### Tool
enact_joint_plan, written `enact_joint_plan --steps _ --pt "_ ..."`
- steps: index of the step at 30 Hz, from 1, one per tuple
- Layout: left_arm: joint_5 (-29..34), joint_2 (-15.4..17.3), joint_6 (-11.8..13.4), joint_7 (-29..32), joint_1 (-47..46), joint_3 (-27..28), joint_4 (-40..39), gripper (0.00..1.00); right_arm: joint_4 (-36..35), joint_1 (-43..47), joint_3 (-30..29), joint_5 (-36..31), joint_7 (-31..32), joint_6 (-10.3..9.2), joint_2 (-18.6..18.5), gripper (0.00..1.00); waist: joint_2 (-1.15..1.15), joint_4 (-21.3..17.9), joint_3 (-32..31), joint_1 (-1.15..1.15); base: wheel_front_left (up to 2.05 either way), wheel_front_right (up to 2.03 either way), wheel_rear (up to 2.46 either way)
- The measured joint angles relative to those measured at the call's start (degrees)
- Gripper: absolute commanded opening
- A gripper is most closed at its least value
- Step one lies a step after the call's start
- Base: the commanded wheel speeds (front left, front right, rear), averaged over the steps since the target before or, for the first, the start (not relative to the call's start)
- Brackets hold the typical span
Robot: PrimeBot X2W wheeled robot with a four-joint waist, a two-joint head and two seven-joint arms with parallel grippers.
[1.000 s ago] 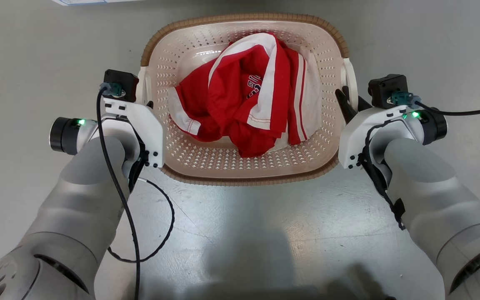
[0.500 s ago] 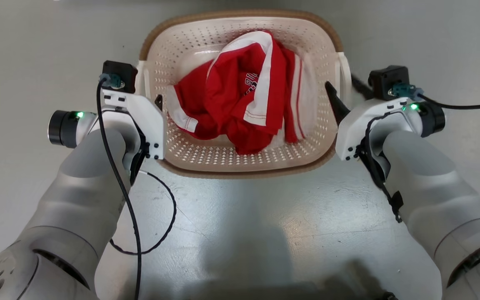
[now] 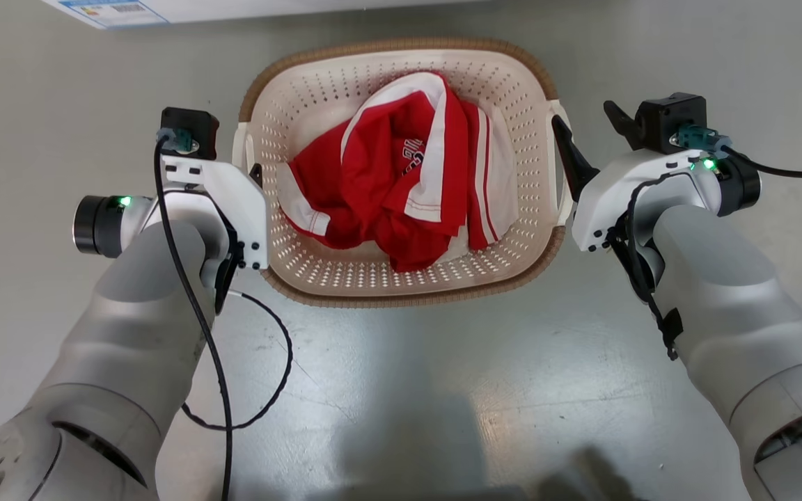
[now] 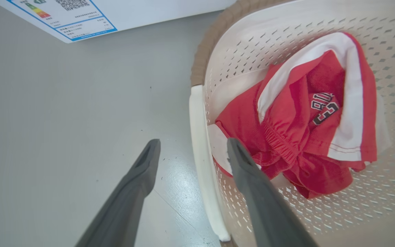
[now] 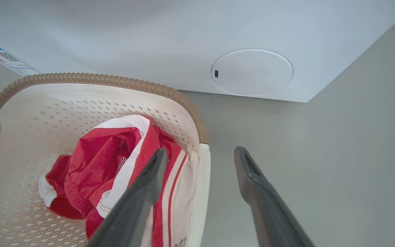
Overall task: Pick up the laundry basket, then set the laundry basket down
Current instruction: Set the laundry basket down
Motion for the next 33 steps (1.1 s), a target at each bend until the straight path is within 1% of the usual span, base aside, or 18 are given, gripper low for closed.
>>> enact_joint_plan --steps 4,11,15,16,18,22,24,28,31,33 --pt "-0.44 -0.02 0.00 -0.13 1.23 0.33 0.00 1.00 -2.20 1.34 -4.35 -4.53 -0.02 0.00 0.01 1.00 0.00 0.01 -1.72 0.00 0.00 0.00 0.00" --pt "-2.47 -0.46 0.05 -5.32 4.54 1.87 0.00 1.00 -7.14 7.77 -12.39 -13.04 -0.14 0.00 0.05 1.00 0.00 0.47 -6.36 0.00 0.00 0.00 0.00" --pt "-2.69 -0.73 -0.18 -8.59 7.10 2.23 -0.02 1.00 -10.80 11.34 -16.66 -17.34 -0.15 0.00 0.15 1.00 0.00 0.76 -9.97 0.00 0.00 0.00 0.00" --pt "-2.90 -0.81 -0.73 -9.02 7.88 2.32 -0.03 1.00 -11.58 12.26 -17.71 -18.20 -0.15 0.00 0.18 1.00 0.00 0.82 -11.00 0.00 0.00 0.00 0.00" --pt "-3.01 -1.09 -1.30 -9.73 9.51 2.61 -0.05 1.00 -12.73 14.29 -19.73 -19.98 -0.15 0.00 0.19 1.00 0.00 0.97 -13.16 -0.01 0.00 0.00 0.00" --pt "-3.58 -1.18 -1.35 -10.63 12.41 3.48 -0.35 1.00 -13.79 18.08 -22.90 -22.82 -0.15 0.00 0.24 1.00 0.00 1.34 -17.73 0.00 0.00 0.00 0.00" --pt "-3.60 -1.15 -1.76 -10.69 13.69 4.20 -1.05 1.00 -14.71 19.81 -24.39 -24.15 -0.15 0.00 0.30 1.00 0.00 1.55 -20.11 0.00 0.00 0.00 0.00" --pt "-3.34 0.23 -1.78 -10.70 15.93 6.71 -5.63 1.00 -17.03 22.43 -26.69 -25.68 -0.15 0.00 0.21 1.00 0.00 1.96 -24.65 -0.01 0.00 0.00 0.00" --pt "-2.03 2.20 -1.43 -10.71 18.05 9.87 -10.12 1.00 -19.31 24.58 -28.07 -26.80 -0.16 0.00 0.08 1.00 0.00 2.28 -27.73 -0.01 0.00 0.00 0.00" --pt "-0.92 3.59 -0.68 -10.73 20.13 12.16 -13.04 1.00 -21.06 26.08 -28.38 -27.38 -0.15 0.00 -0.11 1.00 0.00 2.48 -29.54 -0.01 0.00 0.00 0.00"
